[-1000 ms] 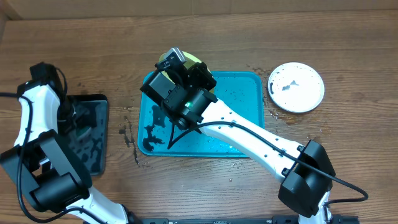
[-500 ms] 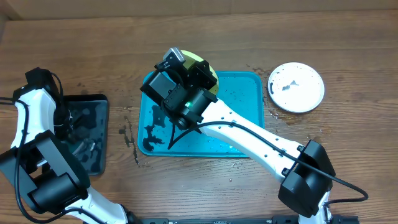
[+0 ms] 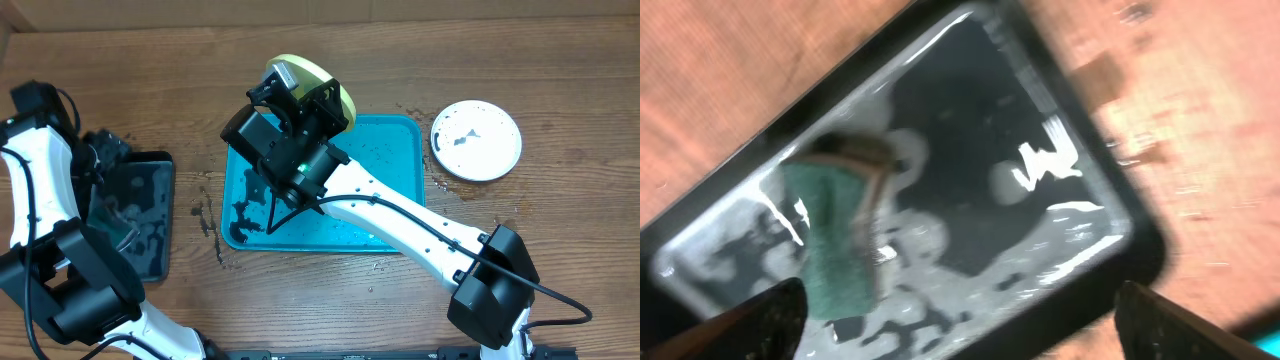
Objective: Clean dirty plates on tray and stack at the side
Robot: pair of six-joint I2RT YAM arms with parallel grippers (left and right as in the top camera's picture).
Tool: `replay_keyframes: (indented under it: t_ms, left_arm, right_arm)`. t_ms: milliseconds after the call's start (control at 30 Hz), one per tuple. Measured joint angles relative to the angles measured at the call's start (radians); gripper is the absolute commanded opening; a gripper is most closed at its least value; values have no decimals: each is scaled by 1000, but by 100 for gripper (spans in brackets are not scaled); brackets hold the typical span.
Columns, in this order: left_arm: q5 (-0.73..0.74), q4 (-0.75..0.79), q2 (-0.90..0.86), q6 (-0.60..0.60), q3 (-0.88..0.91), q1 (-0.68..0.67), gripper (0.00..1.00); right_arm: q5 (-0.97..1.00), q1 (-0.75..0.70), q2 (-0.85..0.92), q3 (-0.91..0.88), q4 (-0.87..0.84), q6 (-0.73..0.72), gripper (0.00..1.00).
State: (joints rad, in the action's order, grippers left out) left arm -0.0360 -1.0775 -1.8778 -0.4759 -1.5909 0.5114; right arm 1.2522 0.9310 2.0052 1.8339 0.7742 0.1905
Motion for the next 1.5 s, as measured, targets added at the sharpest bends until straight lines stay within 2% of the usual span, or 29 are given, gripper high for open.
replay_keyframes:
  t_ms: [133, 367, 467, 567, 700, 800, 1100, 1167, 1200, 1500]
  left_arm:
    - [66, -8, 2, 0, -8, 0, 100]
    - [104, -15, 2, 0, -8, 0, 100]
    - [109, -15, 2, 0, -8, 0, 100]
    - [111, -15, 2, 0, -8, 0, 100]
    - [112, -15, 2, 0, -8, 0, 100]
    - [112, -15, 2, 0, -8, 0, 100]
    - [112, -15, 2, 0, -8, 0, 100]
    - [112, -15, 2, 0, -8, 0, 100]
    - [112, -15, 2, 0, -8, 0, 100]
    - [141, -24, 2, -19, -8, 0, 100]
  right_arm:
    - [-119, -2, 0, 0, 82, 8, 4]
    - [-263, -28, 0, 2, 175, -78, 4]
    - [-233, -40, -2, 2, 170, -193, 4]
    - [-278, -41, -2, 3, 220, -140, 4]
    - [-250, -43, -4, 3, 213, -169, 4]
    - [-322, -48, -4, 3, 260, -119, 4]
    - [-544, -85, -4, 3, 288, -166, 4]
    - [-624, -113, -4, 3, 300, -204, 4]
    - [-731, -151, -4, 3, 308, -235, 4]
    - [-1295, -410, -4, 3, 333, -296, 4]
